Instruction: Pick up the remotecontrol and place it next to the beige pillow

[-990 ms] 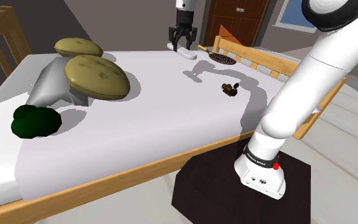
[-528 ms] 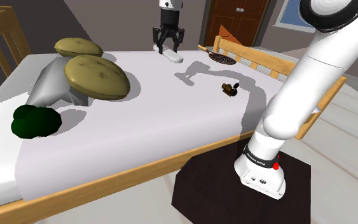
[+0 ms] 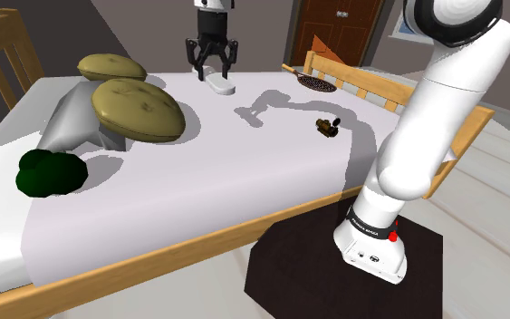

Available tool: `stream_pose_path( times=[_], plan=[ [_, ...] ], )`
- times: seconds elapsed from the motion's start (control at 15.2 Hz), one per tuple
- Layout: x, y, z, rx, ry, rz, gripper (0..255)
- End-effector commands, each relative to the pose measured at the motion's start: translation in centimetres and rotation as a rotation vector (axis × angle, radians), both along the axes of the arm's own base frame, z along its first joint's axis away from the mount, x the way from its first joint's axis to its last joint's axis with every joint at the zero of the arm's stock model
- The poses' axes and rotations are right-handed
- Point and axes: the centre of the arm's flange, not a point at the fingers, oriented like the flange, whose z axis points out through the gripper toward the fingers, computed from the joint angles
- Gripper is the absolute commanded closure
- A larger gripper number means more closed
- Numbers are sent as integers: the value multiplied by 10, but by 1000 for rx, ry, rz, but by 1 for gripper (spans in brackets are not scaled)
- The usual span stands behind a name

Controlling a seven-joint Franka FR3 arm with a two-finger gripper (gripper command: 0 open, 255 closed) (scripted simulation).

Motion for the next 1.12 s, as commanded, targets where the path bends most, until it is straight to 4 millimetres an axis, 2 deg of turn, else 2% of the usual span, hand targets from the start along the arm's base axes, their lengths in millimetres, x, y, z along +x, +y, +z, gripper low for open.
stream_pose_path(
  times=[0.0,1.06],
  plan=[
    [6,25,1,0,0,-1,255],
    [6,25,-83,0,0,-1,255]
  ],
)
